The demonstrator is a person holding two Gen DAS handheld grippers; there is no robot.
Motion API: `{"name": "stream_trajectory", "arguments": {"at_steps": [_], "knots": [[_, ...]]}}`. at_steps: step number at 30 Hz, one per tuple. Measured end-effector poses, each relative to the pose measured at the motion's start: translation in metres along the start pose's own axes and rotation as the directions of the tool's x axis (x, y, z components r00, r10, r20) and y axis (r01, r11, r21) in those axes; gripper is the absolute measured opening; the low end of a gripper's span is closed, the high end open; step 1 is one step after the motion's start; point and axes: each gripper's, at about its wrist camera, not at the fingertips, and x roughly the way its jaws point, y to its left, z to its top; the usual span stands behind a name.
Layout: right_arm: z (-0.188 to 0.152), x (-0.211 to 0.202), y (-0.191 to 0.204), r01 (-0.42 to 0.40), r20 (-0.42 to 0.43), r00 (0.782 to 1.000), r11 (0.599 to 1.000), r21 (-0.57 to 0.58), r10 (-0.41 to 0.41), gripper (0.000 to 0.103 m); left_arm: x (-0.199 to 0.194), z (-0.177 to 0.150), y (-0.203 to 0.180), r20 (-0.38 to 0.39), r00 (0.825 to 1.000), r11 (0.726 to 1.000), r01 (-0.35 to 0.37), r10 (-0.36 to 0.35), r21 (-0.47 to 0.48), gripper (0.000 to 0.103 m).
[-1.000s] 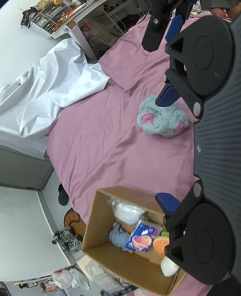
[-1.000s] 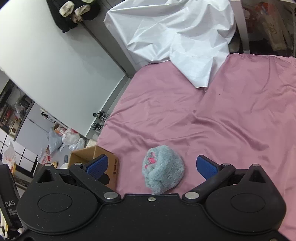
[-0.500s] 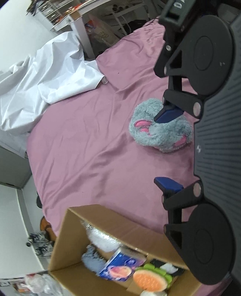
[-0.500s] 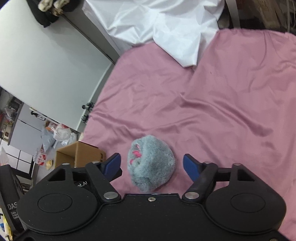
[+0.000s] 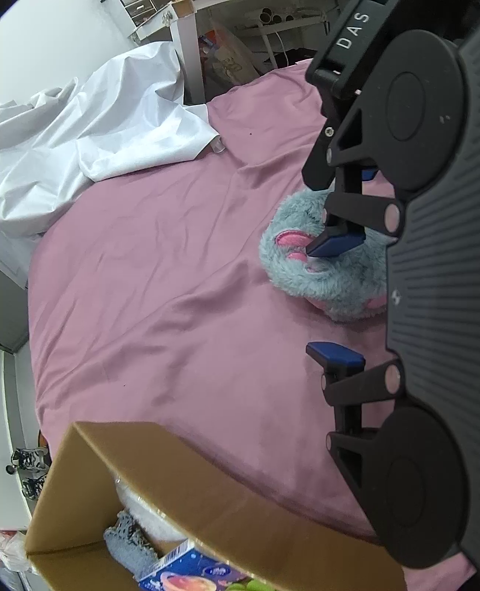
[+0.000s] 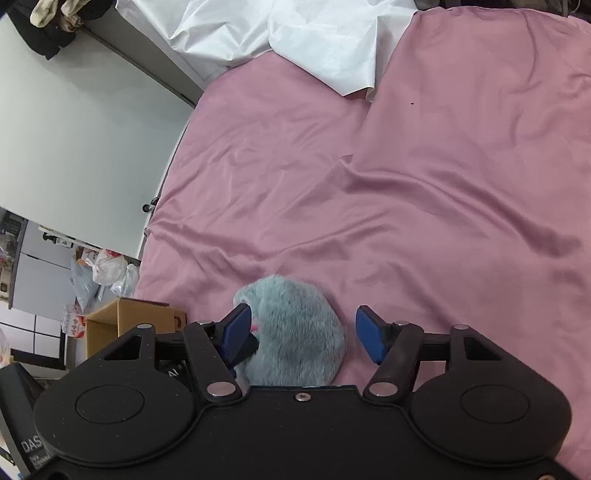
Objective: Organize soft objects
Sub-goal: 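Close both tools on the grey fluffy plush, then lift and carry the grey plush with both tools over the box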
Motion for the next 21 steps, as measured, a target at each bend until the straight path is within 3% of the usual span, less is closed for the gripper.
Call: {"name": "stream_trajectory", "arguments": {"at_steps": [5,7,9,14,21], "knots": [[0.0,0.013,0.001,0.012,-0.033,0.999,1.0,-0.013,-0.013,0.059,0.01,0.002,0.001,-0.009,1.0,0.999,0.001,-0.001,-0.035,0.043],[0.0,0.02,0.0,0.025,-0.045,0.999,1.0,-0.009,-0.025,0.053,0.014,0.003,0.003,-0.015,1.0,0.998,0.014,-0.015,-0.059,0.038],[0.0,0.024,-0.002,0.012,-0.055,0.998,1.0,-0.001,-0.012,0.037,0.013,0.003,0.002,-0.018,0.999,0.997,0.041,-0.042,-0.064,0.026],[0.0,0.018,0.004,0.0,-0.036,0.999,1.0,-0.022,-0.001,0.029,0.006,0.003,-0.004,-0.005,0.999,0.998,0.038,-0.038,-0.054,0.023],[-0.002,0.003,0.012,-0.039,-0.004,0.999,0.998,-0.047,0.039,0.027,-0.018,0.005,-0.007,0.046,0.998,0.998,0.044,-0.042,-0.034,0.023]]}}
